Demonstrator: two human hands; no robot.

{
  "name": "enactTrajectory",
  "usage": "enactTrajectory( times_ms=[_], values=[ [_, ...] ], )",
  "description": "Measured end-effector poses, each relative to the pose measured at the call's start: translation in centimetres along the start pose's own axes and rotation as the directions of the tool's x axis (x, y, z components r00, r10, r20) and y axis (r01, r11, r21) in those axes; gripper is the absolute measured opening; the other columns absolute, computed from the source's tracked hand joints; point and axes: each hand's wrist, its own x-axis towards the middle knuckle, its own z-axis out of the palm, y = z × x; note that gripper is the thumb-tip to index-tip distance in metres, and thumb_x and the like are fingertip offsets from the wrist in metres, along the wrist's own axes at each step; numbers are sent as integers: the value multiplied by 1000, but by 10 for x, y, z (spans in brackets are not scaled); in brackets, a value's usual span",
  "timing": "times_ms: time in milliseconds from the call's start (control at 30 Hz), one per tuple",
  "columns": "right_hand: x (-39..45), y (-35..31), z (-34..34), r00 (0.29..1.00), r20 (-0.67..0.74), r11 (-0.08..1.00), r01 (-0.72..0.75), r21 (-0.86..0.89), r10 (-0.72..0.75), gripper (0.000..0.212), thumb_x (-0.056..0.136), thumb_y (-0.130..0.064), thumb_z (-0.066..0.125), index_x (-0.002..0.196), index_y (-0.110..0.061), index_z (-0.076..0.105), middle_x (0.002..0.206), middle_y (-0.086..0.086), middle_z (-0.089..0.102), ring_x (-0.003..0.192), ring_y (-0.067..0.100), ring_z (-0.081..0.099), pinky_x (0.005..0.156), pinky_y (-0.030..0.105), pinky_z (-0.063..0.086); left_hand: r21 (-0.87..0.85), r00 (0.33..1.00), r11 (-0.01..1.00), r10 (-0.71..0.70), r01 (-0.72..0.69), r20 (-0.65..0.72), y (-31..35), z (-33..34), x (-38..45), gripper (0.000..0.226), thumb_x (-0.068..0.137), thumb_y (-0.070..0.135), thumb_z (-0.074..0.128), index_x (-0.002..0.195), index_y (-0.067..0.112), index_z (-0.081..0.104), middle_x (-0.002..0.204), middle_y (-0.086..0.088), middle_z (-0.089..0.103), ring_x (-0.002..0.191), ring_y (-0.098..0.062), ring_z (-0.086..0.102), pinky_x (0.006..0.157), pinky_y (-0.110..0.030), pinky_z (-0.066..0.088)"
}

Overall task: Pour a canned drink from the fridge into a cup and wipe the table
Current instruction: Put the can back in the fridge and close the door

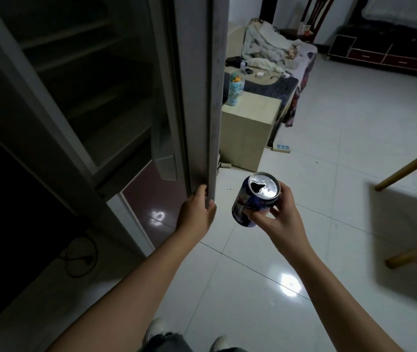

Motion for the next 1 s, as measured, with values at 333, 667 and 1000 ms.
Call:
enactTrajectory(
  times_ms=[333, 667, 1000],
  values=[
    [0, 17, -47, 986, -153, 998, -66, 22, 68, 64, 73, -1, 70, 125, -26, 40, 114, -22, 53, 109, -1, 52, 85, 14, 44, 64, 989, 993, 95, -102, 113, 45, 50, 27, 45, 88, 14, 45, 133, 12, 40, 126, -13, 57, 111, -30, 55, 90, -42, 48],
    [28, 29, -78, 928, -348, 991, -126, 43, 133, 63, 73, -2, 72, 122, -27, 43, 111, -22, 56, 107, 0, 54, 84, 15, 44, 30, 939, 971, 221, -237, 264, 79, 99, 72, 53, 91, 13, 44, 142, 14, 31, 140, -9, 44, 121, -25, 48, 95, -35, 42],
    [60, 31, -89, 892, -431, 991, -133, 29, 133, 64, 73, -2, 71, 123, -28, 40, 112, -22, 53, 104, -4, 52, 77, 7, 45, 2, 754, 755, 656, -656, 33, 92, 93, 102, 28, 85, 4, 42, 102, 6, 63, 99, -8, 66, 87, -22, 61, 70, -23, 46]
  ],
)
